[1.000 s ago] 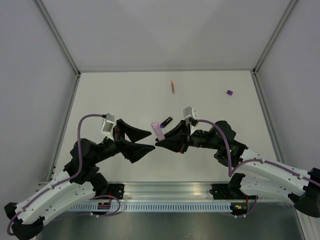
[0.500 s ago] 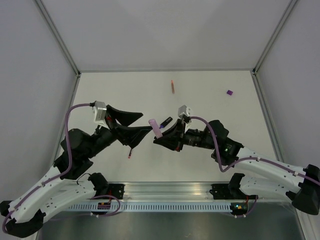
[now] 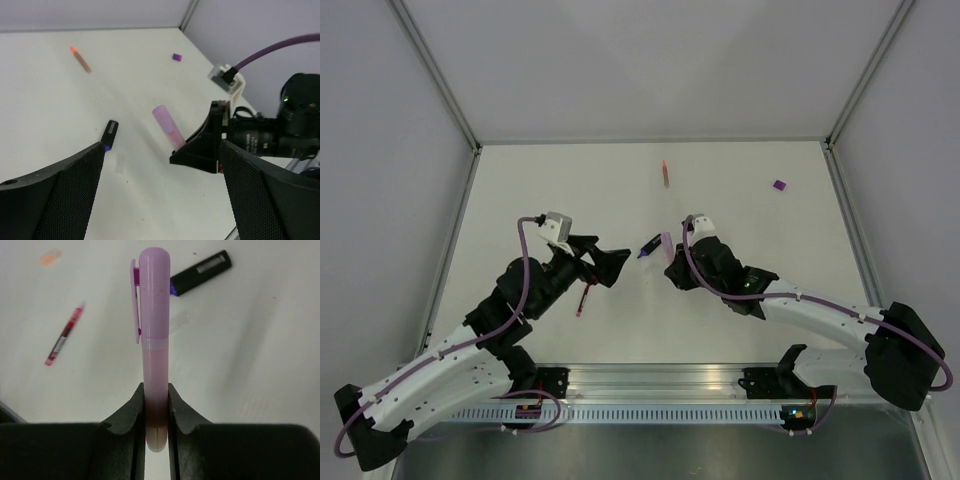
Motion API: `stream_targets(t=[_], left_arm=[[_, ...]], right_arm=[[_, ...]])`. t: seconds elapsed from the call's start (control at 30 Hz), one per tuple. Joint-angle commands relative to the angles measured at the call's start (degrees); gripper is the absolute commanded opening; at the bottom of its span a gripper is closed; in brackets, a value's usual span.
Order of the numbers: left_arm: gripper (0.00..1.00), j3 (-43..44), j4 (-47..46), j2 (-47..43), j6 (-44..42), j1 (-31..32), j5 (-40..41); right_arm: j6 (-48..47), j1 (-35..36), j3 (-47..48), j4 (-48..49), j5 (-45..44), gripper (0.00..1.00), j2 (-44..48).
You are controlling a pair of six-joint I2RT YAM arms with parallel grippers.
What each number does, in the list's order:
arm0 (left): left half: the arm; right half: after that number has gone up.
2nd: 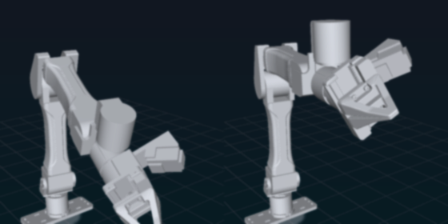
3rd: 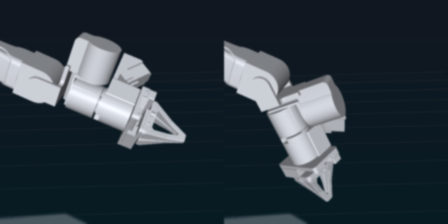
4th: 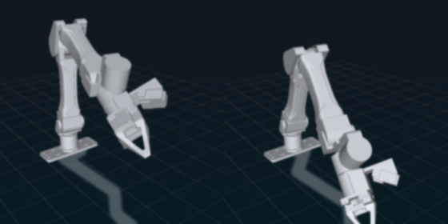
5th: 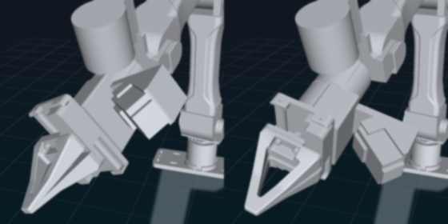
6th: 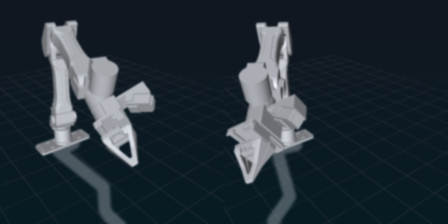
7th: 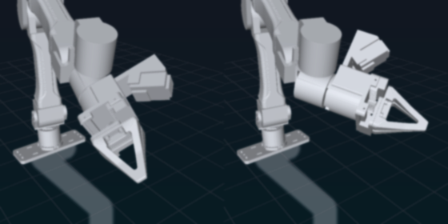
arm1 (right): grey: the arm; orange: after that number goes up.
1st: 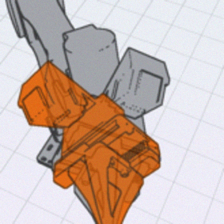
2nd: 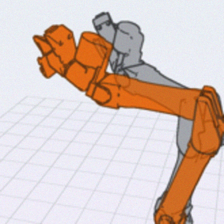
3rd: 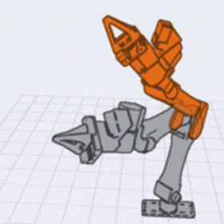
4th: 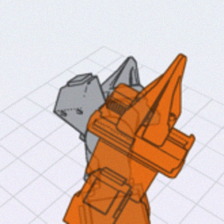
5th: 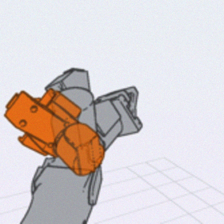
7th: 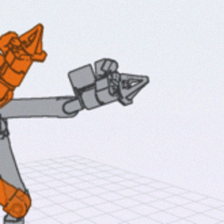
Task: Insert the pens into the pen caps
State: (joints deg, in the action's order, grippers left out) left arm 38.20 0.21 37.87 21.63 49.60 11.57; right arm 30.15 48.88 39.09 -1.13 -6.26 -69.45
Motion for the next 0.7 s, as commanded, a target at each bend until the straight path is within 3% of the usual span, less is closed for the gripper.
stream_targets(t=[0.0,0.47,0.67], left_arm=[[1.00,-7.49,-7.41,-0.16,3.23,0.05,4.85],[1.00,-11.04,-10.32,2.11,2.72,0.14,9.96],[1.00,-10.25,-9.79,3.44,2.46,0.05,9.96]], right_arm=[[3.95,-0.80,-0.07,-5.02,-10.78,0.00,-1.73],[4.12,-8.19,2.39,-4.15,-9.21,0.11,-16.42],[3.86,-8.89,2.74,-3.88,-9.38,0.25,-18.44]])
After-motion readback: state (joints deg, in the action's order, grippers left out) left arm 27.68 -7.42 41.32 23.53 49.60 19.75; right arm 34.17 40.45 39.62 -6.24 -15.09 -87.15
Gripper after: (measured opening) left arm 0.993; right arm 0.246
